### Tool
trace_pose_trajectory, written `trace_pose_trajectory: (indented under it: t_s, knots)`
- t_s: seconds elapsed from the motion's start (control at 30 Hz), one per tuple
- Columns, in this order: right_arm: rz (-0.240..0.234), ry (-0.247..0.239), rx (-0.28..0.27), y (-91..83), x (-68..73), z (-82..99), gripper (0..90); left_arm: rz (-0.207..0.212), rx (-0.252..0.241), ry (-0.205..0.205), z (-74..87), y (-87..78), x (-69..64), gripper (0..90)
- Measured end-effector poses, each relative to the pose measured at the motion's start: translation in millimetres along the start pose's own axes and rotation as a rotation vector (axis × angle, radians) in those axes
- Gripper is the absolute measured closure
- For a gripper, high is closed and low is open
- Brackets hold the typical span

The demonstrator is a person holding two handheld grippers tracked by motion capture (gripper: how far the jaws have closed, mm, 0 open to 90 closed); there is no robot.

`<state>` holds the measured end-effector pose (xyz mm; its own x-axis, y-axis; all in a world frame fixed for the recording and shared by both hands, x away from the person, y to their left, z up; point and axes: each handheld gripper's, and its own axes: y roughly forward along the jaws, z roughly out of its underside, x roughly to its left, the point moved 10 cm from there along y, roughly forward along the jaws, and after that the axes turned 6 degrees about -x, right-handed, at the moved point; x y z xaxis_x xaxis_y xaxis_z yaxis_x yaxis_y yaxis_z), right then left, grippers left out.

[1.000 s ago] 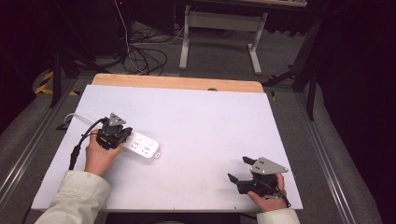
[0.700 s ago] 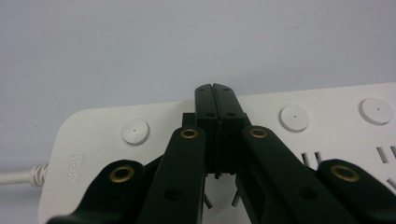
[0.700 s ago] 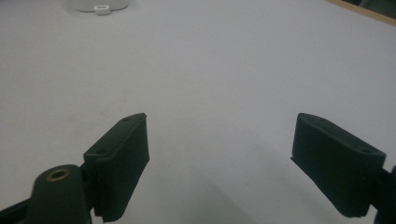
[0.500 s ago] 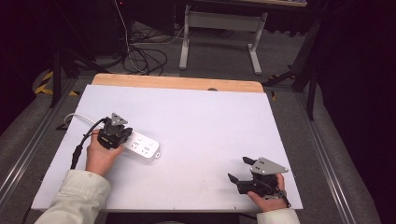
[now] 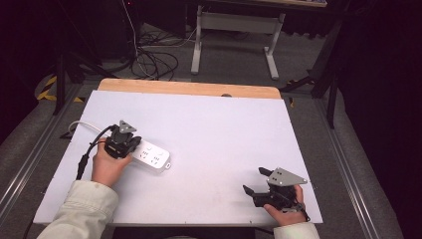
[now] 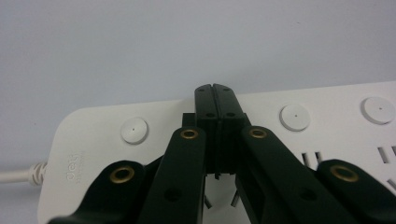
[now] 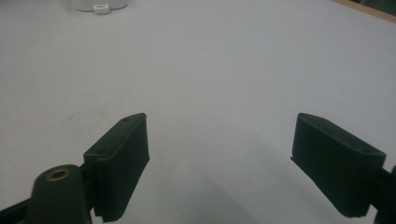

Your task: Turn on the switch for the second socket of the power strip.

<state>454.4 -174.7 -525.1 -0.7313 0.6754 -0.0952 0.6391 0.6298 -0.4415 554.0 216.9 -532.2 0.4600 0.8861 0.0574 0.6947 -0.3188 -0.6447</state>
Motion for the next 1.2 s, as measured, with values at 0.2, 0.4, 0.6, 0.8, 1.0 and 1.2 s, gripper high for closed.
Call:
trace_pose_trajectory:
  t_s: [0.2, 0.4, 0.6, 0.8, 1.0, 1.2]
  knots:
    - [-0.001, -0.001, 0.001, 0.4, 0.1, -0.1, 19.1, 0.032, -0.040, -0.026, -2.1, -4.9, 2.0, 90.0]
    - [0.001, 0.002, 0.000, 0.4, -1.1, 0.4, 19.1, 0.037, -0.098, -0.037, -11.9, -14.9, -0.7, 90.0]
    - [-0.002, -0.003, -0.001, -0.5, -0.2, 0.2, 19.2, 0.051, -0.109, -0.038, -15.5, -23.0, -4.3, 90.0]
    - [-0.002, -0.004, 0.002, 0.0, -0.4, 0.5, 19.3, 0.048, -0.121, -0.022, -18.3, -34.4, -4.5, 90.0]
    - [-0.002, -0.001, 0.000, 0.0, -0.6, 0.4, 19.3, 0.050, -0.129, 0.022, -25.2, -40.9, -8.6, 90.0]
    - [-0.006, -0.001, 0.002, 0.7, -0.6, 0.8, 19.3, 0.061, -0.125, 0.017, -25.9, -43.4, -9.3, 90.0]
